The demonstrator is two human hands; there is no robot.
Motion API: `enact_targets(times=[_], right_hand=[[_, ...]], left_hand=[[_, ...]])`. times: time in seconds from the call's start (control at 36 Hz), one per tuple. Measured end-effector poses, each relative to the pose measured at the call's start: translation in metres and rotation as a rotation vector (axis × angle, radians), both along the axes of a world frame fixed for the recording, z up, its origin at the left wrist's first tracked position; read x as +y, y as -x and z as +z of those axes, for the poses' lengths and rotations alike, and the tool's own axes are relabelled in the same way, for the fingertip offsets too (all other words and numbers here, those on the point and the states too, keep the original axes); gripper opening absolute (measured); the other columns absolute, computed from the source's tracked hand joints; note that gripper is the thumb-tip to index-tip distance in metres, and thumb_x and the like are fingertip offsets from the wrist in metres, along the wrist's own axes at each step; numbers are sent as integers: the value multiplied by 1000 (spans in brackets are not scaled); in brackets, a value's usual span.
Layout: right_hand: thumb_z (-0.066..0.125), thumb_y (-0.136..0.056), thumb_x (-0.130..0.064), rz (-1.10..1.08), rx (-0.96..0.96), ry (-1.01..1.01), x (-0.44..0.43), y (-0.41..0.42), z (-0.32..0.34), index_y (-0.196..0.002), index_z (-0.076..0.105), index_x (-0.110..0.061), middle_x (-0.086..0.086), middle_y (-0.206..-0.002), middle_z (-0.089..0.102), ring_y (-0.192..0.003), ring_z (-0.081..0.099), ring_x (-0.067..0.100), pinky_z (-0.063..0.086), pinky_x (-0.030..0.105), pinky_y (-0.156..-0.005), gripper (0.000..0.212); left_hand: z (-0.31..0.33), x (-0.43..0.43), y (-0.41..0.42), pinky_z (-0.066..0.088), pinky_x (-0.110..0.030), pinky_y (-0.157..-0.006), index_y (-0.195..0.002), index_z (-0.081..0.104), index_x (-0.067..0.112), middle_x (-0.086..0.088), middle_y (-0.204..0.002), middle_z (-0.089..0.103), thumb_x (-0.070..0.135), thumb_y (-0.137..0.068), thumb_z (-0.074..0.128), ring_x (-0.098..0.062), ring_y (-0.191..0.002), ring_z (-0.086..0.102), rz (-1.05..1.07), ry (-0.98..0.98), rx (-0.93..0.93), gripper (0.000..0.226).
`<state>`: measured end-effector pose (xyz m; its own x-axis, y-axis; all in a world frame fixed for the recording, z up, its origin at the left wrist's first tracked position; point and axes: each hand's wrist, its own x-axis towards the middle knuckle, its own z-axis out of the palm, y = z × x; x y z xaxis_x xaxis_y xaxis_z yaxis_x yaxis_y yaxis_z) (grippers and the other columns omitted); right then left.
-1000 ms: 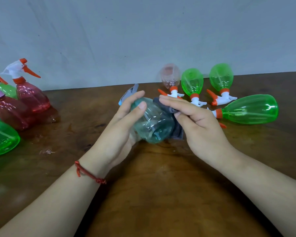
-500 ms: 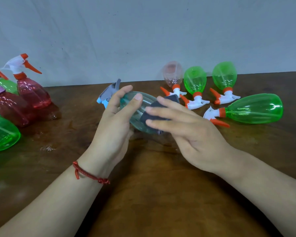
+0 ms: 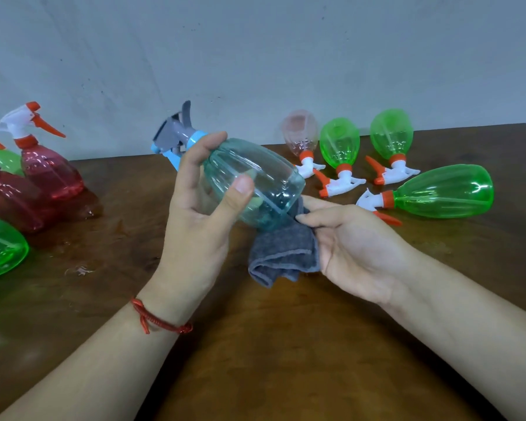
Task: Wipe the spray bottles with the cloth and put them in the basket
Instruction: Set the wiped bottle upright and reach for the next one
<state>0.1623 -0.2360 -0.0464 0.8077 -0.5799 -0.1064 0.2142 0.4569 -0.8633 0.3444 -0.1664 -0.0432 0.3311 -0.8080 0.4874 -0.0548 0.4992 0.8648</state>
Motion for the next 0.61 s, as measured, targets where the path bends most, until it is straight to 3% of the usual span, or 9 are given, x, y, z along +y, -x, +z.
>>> enact_targets(times=[0.06,0.14,0.22,0.39,0.47,0.53,0.61], right_hand=[[34,-102,3,53,0,-42,2,0,1,-139,64,-4,27,-141,63,-117,58,45,52,55,-90,48],[39,-101,3,157,-17,-131,5,-1,1,-136,66,-1,23,-139,65,-113,66,35,55,48,-100,45],[40,-102,3,194,-36,-183,9,-1,2,-136,66,-1,17,-123,70,-88,74,20,63,33,-76,43],[29,-105,2,40,-25,-102,5,-2,4,-139,62,-6,16,-126,73,-103,71,32,62,46,-77,48],[28,-104,5,-124,-51,-93,-1,1,4,-137,63,-8,14,-130,74,-121,70,32,58,49,-103,50],[29,-103,8,-203,-62,-66,-5,4,4,-137,64,-8,14,-131,73,-124,69,29,54,45,-109,52],[32,-102,13,-326,-54,80,-7,2,2,-141,64,-9,13,-134,71,-125,69,28,56,46,-107,55]], left_hand=[[1,1,-1,42,-74,-113,-148,49,21,-29,-146,49,24,-102,72,-51,-136,52,20,43,-87,52],[2,2,-1,49,-52,-113,-147,45,8,-15,-138,52,10,-101,71,-28,-129,58,73,106,-246,53],[4,3,-2,50,-35,-108,-147,43,5,-4,-135,53,4,-97,71,-15,-126,59,87,148,-324,57],[4,3,-10,51,-46,-111,-147,48,2,-16,-139,54,7,-97,74,-34,-129,60,115,128,-327,57],[2,4,-6,51,-32,-108,-146,48,3,-11,-137,56,-1,-95,73,-20,-128,62,77,98,-350,57],[0,3,-2,51,-27,-106,-145,48,5,-5,-136,58,-3,-94,72,-12,-126,63,40,76,-344,57],[-5,0,-2,52,-44,-111,-145,51,8,-9,-138,61,9,-97,75,-25,-129,63,27,30,-279,54]])
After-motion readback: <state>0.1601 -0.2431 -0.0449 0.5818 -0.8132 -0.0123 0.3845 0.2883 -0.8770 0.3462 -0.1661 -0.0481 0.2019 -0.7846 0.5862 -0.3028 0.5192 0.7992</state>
